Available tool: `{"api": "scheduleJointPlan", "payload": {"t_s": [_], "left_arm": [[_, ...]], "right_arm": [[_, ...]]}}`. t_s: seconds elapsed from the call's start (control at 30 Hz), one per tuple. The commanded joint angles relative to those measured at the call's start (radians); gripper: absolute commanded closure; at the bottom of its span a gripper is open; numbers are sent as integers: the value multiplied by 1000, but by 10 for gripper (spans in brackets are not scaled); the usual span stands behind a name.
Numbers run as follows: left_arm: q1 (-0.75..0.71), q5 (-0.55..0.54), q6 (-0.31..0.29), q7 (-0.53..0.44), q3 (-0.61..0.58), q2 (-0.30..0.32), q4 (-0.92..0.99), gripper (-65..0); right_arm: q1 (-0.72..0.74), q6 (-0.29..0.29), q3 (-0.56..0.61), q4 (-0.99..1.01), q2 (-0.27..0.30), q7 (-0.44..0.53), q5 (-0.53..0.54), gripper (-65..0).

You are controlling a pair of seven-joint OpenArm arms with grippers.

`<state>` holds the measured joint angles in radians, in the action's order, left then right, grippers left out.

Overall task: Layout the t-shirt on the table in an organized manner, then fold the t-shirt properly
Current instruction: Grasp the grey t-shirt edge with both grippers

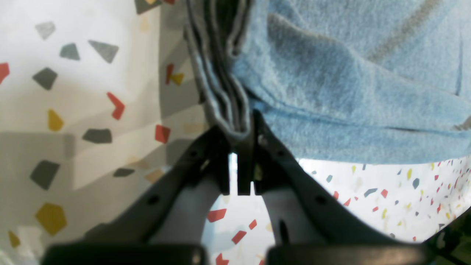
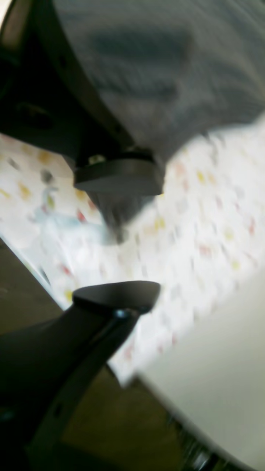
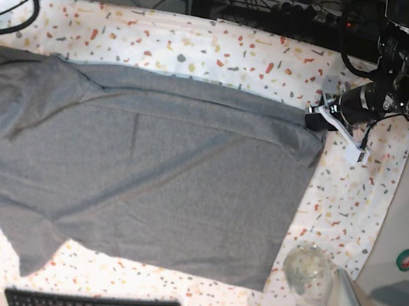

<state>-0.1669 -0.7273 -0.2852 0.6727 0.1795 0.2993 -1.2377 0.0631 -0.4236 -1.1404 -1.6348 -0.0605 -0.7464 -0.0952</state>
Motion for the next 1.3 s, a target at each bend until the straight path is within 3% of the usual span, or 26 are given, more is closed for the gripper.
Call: {"api": "scheduleJointPlan", "payload": {"t_s": [0.0, 0.2, 0.43, 0.6, 1.0, 1.27], "left_arm": [[3, 4, 5, 0, 2, 13, -12, 0], [3, 4, 5, 0, 7, 13, -12, 0], [3, 4, 5, 0, 10, 15, -6, 0], [3, 4, 5, 0, 5, 15, -6, 0], [-9, 4, 5, 0, 12, 15, -9, 0], [-10, 4, 5, 0, 12, 15, -7, 0]], "right_arm": [[2, -2, -5, -25, -15, -3, 33, -353], [-55, 7, -49, 77, -42, -9, 272, -348], [-36, 1, -165, 179, -43, -9, 306, -348], [-39, 1, -184, 267, -31, -5, 420, -348], [8, -1, -184, 554, 115, 0, 430, -348], [25, -1, -181, 606, 121, 60, 430, -347]]}}
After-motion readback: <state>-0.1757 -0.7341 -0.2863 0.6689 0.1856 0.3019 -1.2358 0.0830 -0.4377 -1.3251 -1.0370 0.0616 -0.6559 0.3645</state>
